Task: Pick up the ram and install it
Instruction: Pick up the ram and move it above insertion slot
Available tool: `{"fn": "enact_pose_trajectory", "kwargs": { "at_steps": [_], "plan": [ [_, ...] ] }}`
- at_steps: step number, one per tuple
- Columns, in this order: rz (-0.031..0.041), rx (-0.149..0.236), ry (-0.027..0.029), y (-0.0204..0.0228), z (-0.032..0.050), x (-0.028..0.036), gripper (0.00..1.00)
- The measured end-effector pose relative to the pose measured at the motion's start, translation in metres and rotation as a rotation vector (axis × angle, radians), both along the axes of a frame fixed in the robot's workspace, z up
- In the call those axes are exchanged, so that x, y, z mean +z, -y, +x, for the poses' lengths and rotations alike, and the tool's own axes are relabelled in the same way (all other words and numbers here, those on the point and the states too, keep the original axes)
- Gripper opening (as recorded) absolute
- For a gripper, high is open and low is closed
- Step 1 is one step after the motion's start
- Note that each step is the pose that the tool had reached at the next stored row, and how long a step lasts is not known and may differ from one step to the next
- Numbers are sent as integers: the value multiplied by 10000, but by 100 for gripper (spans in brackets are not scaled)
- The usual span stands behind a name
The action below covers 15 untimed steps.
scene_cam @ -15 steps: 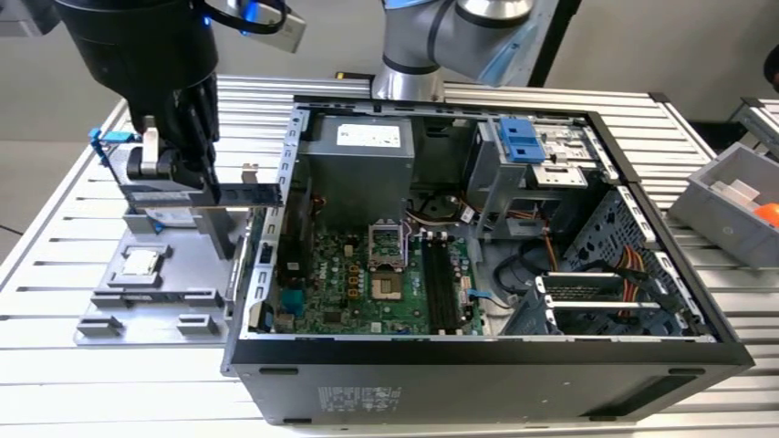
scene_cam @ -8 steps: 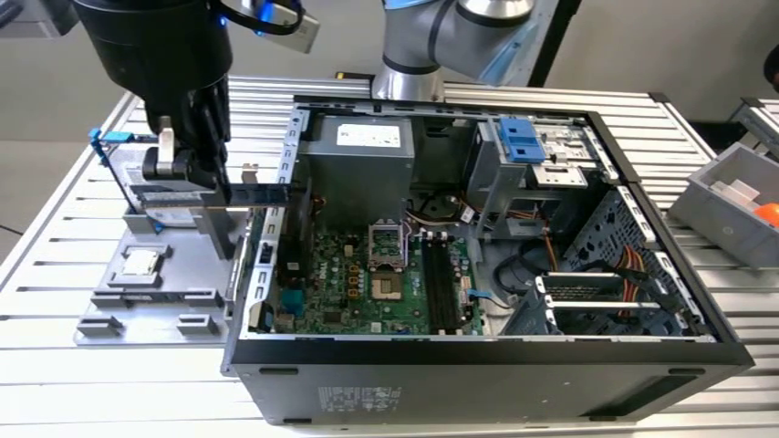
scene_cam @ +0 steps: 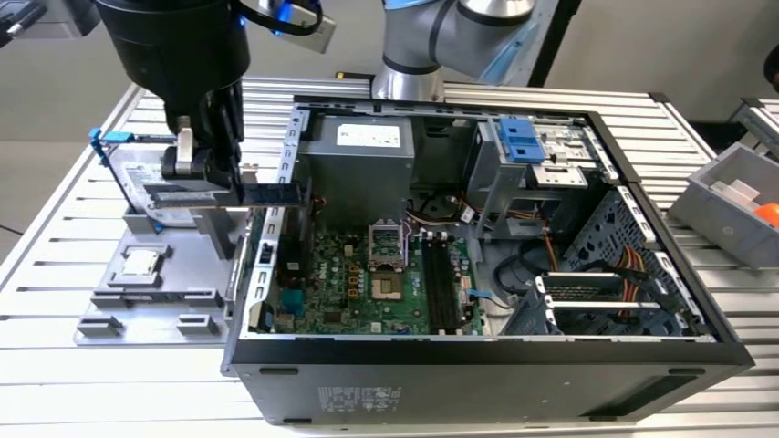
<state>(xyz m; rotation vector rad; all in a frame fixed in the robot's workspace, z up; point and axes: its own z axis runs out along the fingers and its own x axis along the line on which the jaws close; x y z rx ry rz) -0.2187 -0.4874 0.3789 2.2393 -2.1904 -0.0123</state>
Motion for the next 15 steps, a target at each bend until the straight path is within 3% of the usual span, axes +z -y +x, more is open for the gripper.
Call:
{"fn": "enact_pose_trajectory", "kwargs": {
  "at_steps": [15],
  "plan": [
    [0,0,-1,-66,175,0,0]
  ]
}}
